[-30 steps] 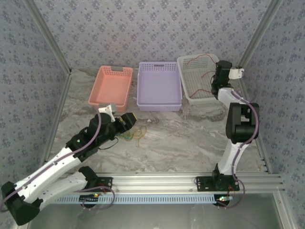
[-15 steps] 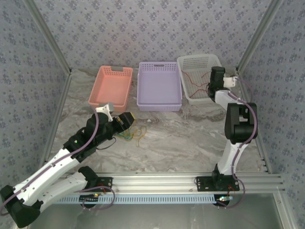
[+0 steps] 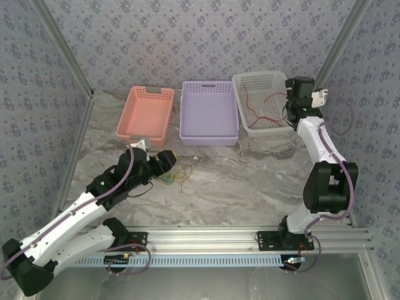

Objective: Untangle the cables

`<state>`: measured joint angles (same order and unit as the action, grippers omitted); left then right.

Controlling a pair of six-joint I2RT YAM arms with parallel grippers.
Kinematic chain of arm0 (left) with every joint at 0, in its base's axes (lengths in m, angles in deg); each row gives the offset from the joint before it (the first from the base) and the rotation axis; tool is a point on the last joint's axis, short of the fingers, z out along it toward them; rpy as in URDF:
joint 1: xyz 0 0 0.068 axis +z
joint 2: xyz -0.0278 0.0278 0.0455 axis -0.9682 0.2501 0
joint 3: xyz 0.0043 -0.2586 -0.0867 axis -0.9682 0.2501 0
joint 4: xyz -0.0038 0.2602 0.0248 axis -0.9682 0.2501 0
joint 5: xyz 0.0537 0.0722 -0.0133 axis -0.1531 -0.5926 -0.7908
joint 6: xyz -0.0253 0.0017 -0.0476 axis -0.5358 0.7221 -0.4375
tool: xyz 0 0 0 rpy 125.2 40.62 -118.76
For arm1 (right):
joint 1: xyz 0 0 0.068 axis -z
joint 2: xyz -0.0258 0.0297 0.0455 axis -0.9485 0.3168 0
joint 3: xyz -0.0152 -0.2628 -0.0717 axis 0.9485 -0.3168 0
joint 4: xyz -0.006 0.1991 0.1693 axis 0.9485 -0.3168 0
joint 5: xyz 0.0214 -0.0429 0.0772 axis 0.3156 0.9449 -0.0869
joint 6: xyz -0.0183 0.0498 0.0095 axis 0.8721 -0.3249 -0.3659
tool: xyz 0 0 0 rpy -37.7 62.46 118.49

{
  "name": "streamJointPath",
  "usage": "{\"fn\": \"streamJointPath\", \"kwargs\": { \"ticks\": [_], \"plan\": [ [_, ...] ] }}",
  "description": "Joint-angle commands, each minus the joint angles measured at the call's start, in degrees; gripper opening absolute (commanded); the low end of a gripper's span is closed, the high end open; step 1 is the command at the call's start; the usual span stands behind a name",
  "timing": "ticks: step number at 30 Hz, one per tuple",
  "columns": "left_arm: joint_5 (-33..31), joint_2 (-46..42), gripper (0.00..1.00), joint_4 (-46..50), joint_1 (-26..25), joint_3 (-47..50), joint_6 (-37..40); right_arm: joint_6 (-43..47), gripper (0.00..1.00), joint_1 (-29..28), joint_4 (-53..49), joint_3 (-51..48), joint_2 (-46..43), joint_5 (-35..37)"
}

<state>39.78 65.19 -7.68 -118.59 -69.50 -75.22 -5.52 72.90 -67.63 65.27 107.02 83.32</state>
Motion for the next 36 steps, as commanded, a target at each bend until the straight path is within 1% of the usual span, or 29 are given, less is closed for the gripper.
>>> {"fn": "streamJointPath", "kwargs": {
  "ticks": [1, 4, 6, 9, 11, 12, 14, 16, 17, 19, 20, 22, 26, 28, 33, 34, 36],
  "plan": [
    [-1.6, 0.0, 0.71, 2.5, 0.6, -1.5, -0.7, 6.3, 0.93, -0.2, -6.9, 0.5, -4.9, -1.9],
    [-1.4, 0.7, 0.71, 5.6, 2.2, -2.1, -0.3, 12.2, 0.89, -1.6, -9.9, 0.2, -9.0, -3.9],
    [-0.1, 1.3, 0.71, 7.4, 4.6, -2.2, 0.1, 17.1, 0.87, -4.4, -11.5, -0.7, -12.0, -4.0],
    [4.4, 1.8, 0.71, 7.6, 10.2, -0.8, 1.0, 25.4, 0.82, -13.2, -10.5, -4.9, -16.6, -3.9],
    [7.5, 2.6, 0.71, 7.0, 14.7, 0.7, 1.9, 30.8, 0.77, -20.3, -8.1, -8.7, -18.3, -6.0],
    [9.3, 3.3, 0.71, 6.6, 17.3, 1.5, 2.6, 33.2, 0.73, -24.2, -6.8, -12.2, -18.8, -7.0],
    [13.5, 5.4, 0.7, 4.6, 22.7, 3.7, 3.8, 35.9, 0.71, -31.5, -5.0, -16.8, -18.1, -9.3],
    [17.2, 8.1, 0.68, 1.7, 26.4, 5.7, 5.4, 35.9, 0.69, -37.2, -3.4, -19.9, -15.6, -12.7],
    [17.6, 9.8, 0.67, 1.0, 27.5, 6.3, 6.8, 35.9, 0.67, -40.0, -1.9, -21.2, -13.8, -15.2],
    [17.1, 13.9, 0.66, 0.9, 28.8, 6.7, 9.2, 35.9, 0.67, -45.4, -0.1, -22.3, -9.9, -17.4],
    [17.7, 16.1, 0.65, 0.0, 29.6, 7.4, 9.5, 36.0, 0.67, -48.0, 0.0, -22.1, -7.5, -17.6],
    [20.7, 19.5, 0.61, -4.6, 30.7, 9.5, 8.8, 35.9, 0.68, -51.5, 0.7, -21.4, -3.2, -18.5],
    [20.8, 22.6, 0.6, -12.4, 30.8, 13.5, 5.7, 33.7, 0.69, -56.3, 1.8, -18.7, 4.6, -18.3],
    [20.3, 23.8, 0.55, -15.6, 30.8, 14.9, 4.4, 32.3, 0.69, -57.4, 3.3, -17.9, 7.6, -18.3],
    [20.1, 26.7, 0.48, -21.1, 30.7, 16.9, 2.5, 29.3, 0.61, -59.0, 5.6, -15.4, 14.1, -18.4],
    [20.1, 27.5, 0.44, -21.8, 30.7, 17.0, 2.3, 28.8, 0.58, -59.0, 6.5, -15.3, 14.9, -18.5],
    [20.5, 28.9, 0.34, -23.4, 30.7, 17.1, 1.9, 27.9, 0.54, -59.1, 7.4, -14.9, 16.3, -18.3]
  ]
}}
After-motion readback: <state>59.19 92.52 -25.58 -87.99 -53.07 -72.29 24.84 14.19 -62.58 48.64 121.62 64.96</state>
